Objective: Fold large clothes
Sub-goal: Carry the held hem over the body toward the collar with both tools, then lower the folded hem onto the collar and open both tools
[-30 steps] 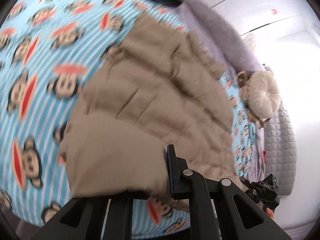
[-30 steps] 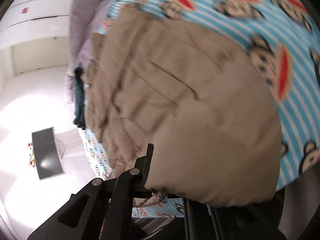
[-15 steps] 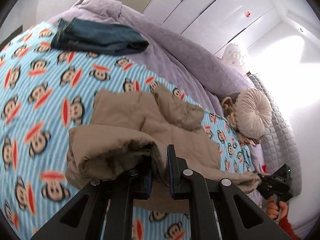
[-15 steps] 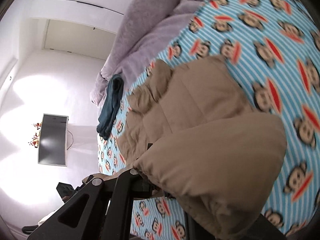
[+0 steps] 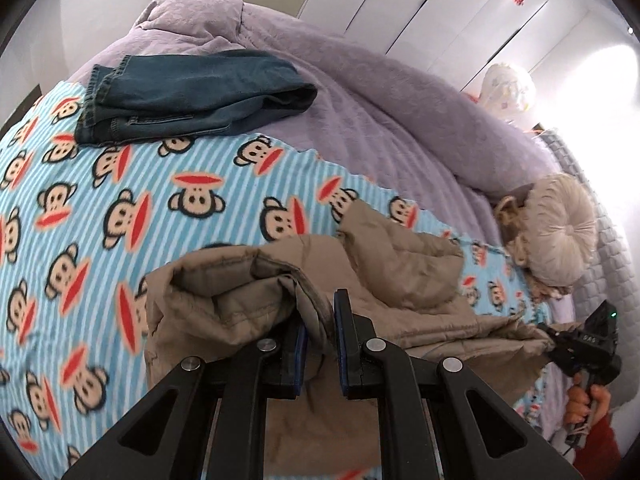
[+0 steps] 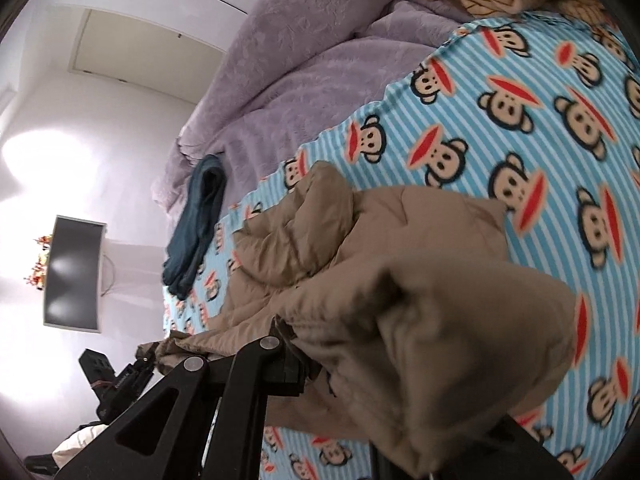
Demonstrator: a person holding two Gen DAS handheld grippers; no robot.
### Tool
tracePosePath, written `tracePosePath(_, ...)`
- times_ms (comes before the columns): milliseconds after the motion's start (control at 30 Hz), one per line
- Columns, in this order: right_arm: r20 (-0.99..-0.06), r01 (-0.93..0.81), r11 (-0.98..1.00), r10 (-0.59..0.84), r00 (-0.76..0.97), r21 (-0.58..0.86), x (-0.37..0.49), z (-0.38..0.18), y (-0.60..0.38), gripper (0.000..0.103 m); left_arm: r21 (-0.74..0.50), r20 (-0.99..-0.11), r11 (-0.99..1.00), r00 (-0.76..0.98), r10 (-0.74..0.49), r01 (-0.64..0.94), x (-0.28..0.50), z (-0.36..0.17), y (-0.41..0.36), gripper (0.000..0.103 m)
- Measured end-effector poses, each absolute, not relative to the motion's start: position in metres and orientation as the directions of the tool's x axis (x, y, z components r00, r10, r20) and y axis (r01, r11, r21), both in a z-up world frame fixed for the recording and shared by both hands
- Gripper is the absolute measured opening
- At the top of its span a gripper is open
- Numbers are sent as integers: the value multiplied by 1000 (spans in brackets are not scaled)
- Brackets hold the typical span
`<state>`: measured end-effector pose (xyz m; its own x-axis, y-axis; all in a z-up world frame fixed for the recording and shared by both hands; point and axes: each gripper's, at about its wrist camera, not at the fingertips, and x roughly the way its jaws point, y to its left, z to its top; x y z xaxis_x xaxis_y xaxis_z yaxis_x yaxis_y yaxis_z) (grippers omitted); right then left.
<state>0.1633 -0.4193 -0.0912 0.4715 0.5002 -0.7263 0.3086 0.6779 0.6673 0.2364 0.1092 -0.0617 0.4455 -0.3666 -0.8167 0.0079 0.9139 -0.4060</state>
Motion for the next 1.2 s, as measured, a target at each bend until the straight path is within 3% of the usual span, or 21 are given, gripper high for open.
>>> tracePosePath(333,-818,380,732,440,370,566,238,-180,-413,8,-285,-889,957,388,-244,-51,304,-157,87,14)
tracePosePath(633,-812,419,698,457,363,581,257,-230,-414,8,-225,-903,974,382,-195,-36,319,-182,76,15)
tracePosePath(700,-809,432,686,464,360,586,258,-230,-416,9,-174,-904,985,398,-156,-11,316,-170,75,27)
tracePosePath(767,-813,435,688,464,352,581,256,-222,-418,15,-93,-882,995,463,-91,20,308,-150,73,99)
tracePosePath(800,-817,429,697,458,350,574,255,-215,-418,18,-60,-851,998,522,-65,26,300,-136,74,103)
tracePosePath(833,-820,415,710,449,354,568,255,-206,-419,23,-44,-821,998,568,-65,50,291,-122,75,103)
tracePosePath(900,-823,386,735,425,376,557,251,-188,-420,44,-55,-822,994,561,-100,96,285,-108,77,103)
tracePosePath(933,-824,367,753,404,397,546,247,-177,-420,63,-71,-823,992,556,-119,106,282,-104,79,103)
tracePosePath(967,-821,345,769,388,418,539,243,-167,-419,66,-89,-827,989,545,-140,119,279,-102,80,103)
tracePosePath(1033,-814,278,803,384,436,527,232,-151,-410,62,-102,-840,984,517,-163,144,275,-106,79,102)
tracePosePath(1133,-843,195,857,382,379,476,223,-153,-389,29,-58,-870,983,474,-135,174,274,-126,65,70)
tracePosePath(1167,-860,171,877,373,347,450,221,-159,-382,27,-23,-888,986,450,-96,165,277,-139,60,60)
tracePosePath(1200,-875,155,893,356,328,422,220,-165,-378,27,-6,-892,988,446,-76,155,278,-148,58,57)
